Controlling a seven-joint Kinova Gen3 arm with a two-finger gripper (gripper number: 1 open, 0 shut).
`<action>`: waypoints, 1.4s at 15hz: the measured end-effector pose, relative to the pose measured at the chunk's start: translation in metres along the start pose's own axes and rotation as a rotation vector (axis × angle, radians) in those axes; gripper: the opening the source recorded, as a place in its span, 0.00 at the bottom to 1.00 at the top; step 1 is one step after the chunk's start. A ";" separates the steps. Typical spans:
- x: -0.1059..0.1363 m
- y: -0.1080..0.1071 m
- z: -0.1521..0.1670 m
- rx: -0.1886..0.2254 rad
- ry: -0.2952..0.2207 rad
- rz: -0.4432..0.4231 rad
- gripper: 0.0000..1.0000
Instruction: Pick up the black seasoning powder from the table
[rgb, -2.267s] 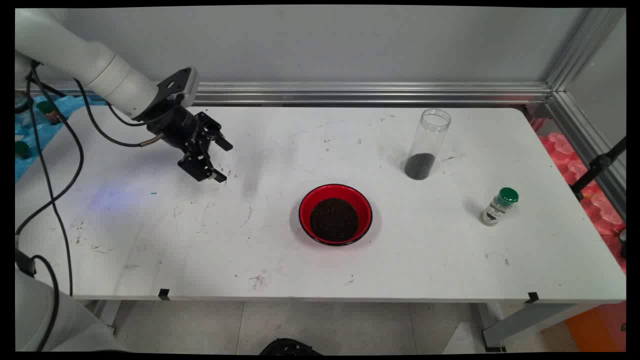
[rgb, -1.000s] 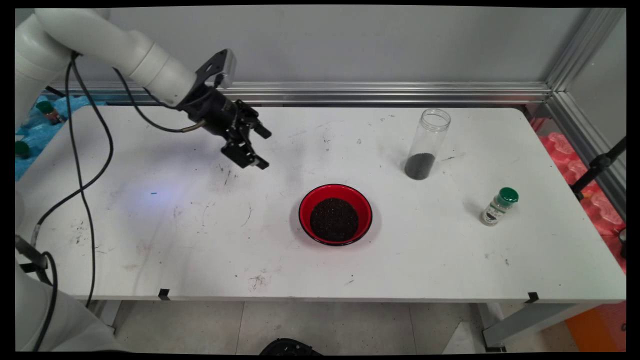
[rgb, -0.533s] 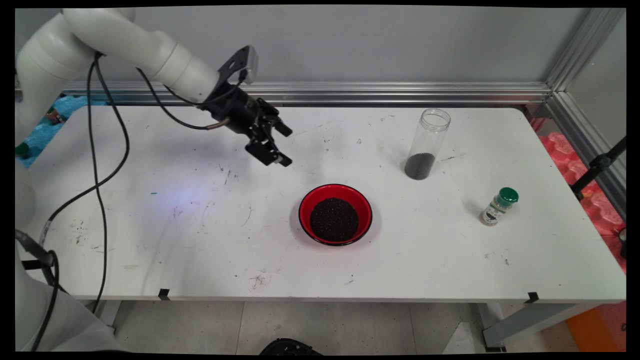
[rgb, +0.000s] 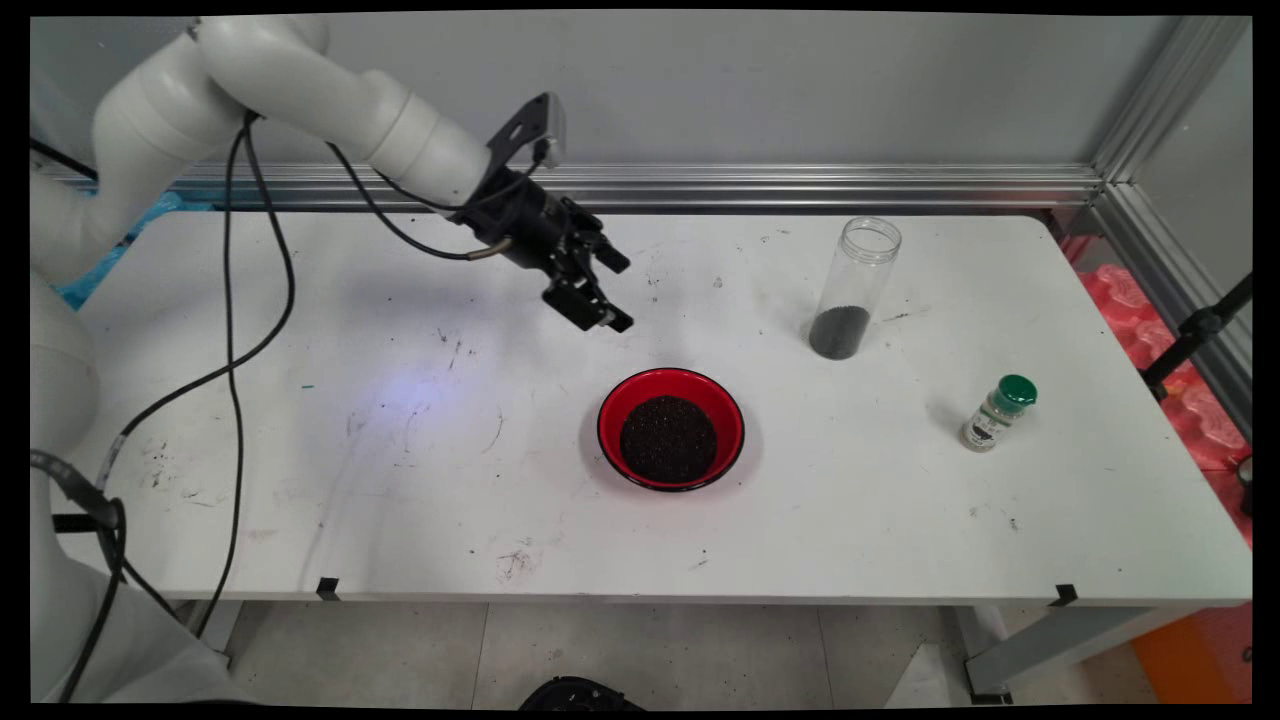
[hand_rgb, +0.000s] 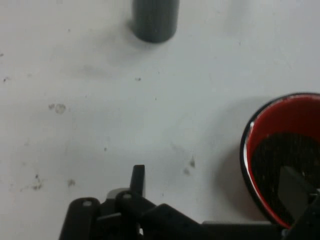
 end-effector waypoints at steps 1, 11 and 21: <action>0.003 0.000 0.005 0.000 0.004 -0.001 1.00; 0.022 -0.004 0.049 -0.007 0.037 -0.008 1.00; 0.047 -0.012 0.111 -0.002 0.075 -0.036 1.00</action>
